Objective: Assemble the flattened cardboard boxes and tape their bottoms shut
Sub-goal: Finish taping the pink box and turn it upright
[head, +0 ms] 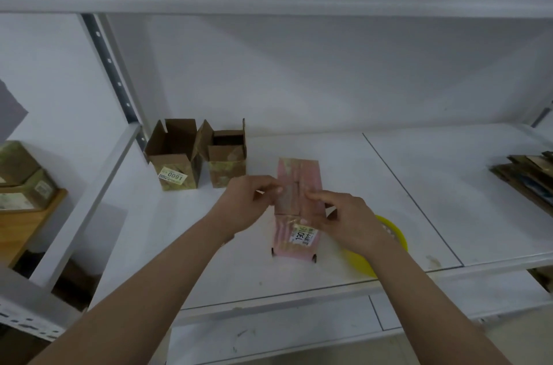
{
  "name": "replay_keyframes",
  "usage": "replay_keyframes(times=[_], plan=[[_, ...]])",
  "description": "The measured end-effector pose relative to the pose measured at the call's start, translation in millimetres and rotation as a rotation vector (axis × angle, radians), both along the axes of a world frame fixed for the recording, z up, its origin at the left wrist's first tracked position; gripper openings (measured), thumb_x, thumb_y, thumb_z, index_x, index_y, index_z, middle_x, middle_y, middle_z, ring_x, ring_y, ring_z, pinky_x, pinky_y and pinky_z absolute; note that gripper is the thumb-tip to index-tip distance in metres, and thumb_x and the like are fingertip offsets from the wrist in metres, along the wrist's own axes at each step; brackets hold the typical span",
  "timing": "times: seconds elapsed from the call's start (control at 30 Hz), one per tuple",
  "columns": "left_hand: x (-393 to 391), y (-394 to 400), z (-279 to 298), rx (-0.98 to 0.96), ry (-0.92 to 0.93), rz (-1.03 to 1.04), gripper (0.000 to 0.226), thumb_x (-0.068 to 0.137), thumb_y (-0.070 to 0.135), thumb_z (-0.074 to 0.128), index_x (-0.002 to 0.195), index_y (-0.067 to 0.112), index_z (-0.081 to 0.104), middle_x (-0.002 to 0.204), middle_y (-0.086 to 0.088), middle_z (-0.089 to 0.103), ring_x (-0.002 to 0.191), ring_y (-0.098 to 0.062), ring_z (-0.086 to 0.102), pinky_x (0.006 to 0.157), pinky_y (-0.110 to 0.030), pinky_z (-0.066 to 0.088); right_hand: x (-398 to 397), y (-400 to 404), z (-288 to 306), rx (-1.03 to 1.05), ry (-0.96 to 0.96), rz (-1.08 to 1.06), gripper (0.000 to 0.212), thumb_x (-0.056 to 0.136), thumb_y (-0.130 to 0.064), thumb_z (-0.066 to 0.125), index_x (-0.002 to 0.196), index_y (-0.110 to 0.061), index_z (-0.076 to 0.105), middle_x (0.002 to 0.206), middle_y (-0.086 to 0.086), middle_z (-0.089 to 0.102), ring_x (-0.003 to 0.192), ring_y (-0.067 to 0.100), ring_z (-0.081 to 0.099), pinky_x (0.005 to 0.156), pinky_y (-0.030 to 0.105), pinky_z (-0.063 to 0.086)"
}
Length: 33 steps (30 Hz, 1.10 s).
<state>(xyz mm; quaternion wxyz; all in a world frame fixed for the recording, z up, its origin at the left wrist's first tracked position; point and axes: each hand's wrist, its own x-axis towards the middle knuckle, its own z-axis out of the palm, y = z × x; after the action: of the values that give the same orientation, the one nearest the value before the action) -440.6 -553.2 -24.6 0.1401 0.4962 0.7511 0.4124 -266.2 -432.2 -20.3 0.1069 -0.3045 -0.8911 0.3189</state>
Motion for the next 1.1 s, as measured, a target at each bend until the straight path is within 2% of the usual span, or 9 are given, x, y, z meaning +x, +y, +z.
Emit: replay_keyframes(times=[0.1, 0.17, 0.33, 0.43, 0.53, 0.7, 0.77, 0.87, 1.1], plan=[[8, -9, 2, -0.061, -0.057, -0.050, 0.029, 0.079, 0.032, 0.078, 0.106, 0.022, 0.074, 0.096, 0.020, 0.068, 0.083, 0.008, 0.064, 0.074, -0.006, 0.048, -1, -2, -1, 0.105, -0.025, 0.007, 0.055, 0.079, -0.045, 0.076, 0.131, -0.034, 0.060, 0.127, -0.008, 0.066, 0.097, 0.015, 0.067, 0.092, 0.029, 0.047], [13, -10, 0, -0.078, -0.027, -0.077, 0.043, 0.073, 0.027, 0.083, 0.113, 0.018, 0.071, 0.101, 0.015, 0.066, 0.085, 0.010, 0.061, 0.073, -0.002, 0.046, -3, -5, -1, 0.209, -0.045, 0.027, 0.056, 0.081, -0.044, 0.074, 0.134, -0.029, 0.058, 0.120, -0.001, 0.069, 0.099, 0.019, 0.067, 0.092, 0.030, 0.046], [25, -8, -13, -0.026, 0.100, 0.018, 0.035, 0.080, 0.017, 0.078, 0.114, 0.012, 0.070, 0.103, 0.004, 0.071, 0.093, -0.007, 0.066, 0.081, -0.009, 0.050, -3, -9, 2, 0.336, -0.093, 0.046, 0.061, 0.082, -0.049, 0.071, 0.137, -0.027, 0.056, 0.106, 0.005, 0.074, 0.101, 0.025, 0.066, 0.093, 0.033, 0.044], [34, -10, -17, 0.006, 0.112, 0.081, 0.043, 0.082, 0.022, 0.077, 0.122, 0.011, 0.065, 0.108, -0.001, 0.072, 0.101, -0.015, 0.068, 0.088, -0.025, 0.053, -4, -11, 3, 0.379, -0.134, 0.032, 0.059, 0.086, -0.049, 0.066, 0.140, -0.030, 0.051, 0.113, 0.005, 0.071, 0.107, 0.025, 0.064, 0.094, 0.031, 0.042], [42, -17, -18, -0.049, 0.052, 0.235, 0.061, 0.080, 0.037, 0.077, 0.132, 0.014, 0.056, 0.112, 0.001, 0.070, 0.102, -0.013, 0.067, 0.087, -0.022, 0.050, -6, -15, 2, 0.418, -0.140, 0.017, 0.057, 0.089, -0.048, 0.063, 0.141, -0.031, 0.050, 0.116, 0.004, 0.070, 0.109, 0.025, 0.063, 0.094, 0.031, 0.041], [46, -27, -27, -0.079, 0.112, 0.361, 0.016, 0.086, 0.032, 0.070, 0.092, 0.018, 0.075, 0.081, 0.003, 0.074, 0.079, -0.016, 0.068, 0.070, -0.024, 0.048, -7, -18, 2, 0.395, -0.151, -0.023, 0.060, 0.087, -0.051, 0.064, 0.142, -0.034, 0.047, 0.122, 0.001, 0.068, 0.114, 0.021, 0.061, 0.101, 0.034, 0.039], [48, -26, -29, -0.074, 0.142, 0.364, 0.013, 0.087, 0.030, 0.068, 0.084, 0.019, 0.074, 0.073, 0.003, 0.072, 0.071, -0.016, 0.066, 0.064, -0.026, 0.046, -7, -18, 2, 0.401, -0.150, -0.031, 0.060, 0.087, -0.052, 0.063, 0.142, -0.035, 0.046, 0.124, -0.001, 0.067, 0.115, 0.019, 0.060, 0.102, 0.033, 0.038], [52, -27, -30, -0.048, 0.189, 0.353, 0.015, 0.088, 0.031, 0.067, 0.083, 0.018, 0.072, 0.069, 0.004, 0.069, 0.066, -0.016, 0.064, 0.061, -0.026, 0.046, -8, -18, 4, 0.403, -0.172, -0.044, 0.060, 0.089, -0.052, 0.061, 0.144, -0.036, 0.044, 0.127, -0.003, 0.065, 0.117, 0.017, 0.058, 0.103, 0.032, 0.035], [33, -51, -40, 0.020, 0.059, 0.200, 0.026, 0.095, 0.034, 0.055, 0.092, 0.017, 0.074, 0.077, 0.008, 0.072, 0.076, -0.006, 0.068, 0.075, -0.023, 0.054, -8, -17, 1, 0.388, -0.186, -0.053, 0.060, 0.089, -0.052, 0.060, 0.145, -0.038, 0.042, 0.128, -0.005, 0.064, 0.117, 0.015, 0.058, 0.105, 0.032, 0.033]])
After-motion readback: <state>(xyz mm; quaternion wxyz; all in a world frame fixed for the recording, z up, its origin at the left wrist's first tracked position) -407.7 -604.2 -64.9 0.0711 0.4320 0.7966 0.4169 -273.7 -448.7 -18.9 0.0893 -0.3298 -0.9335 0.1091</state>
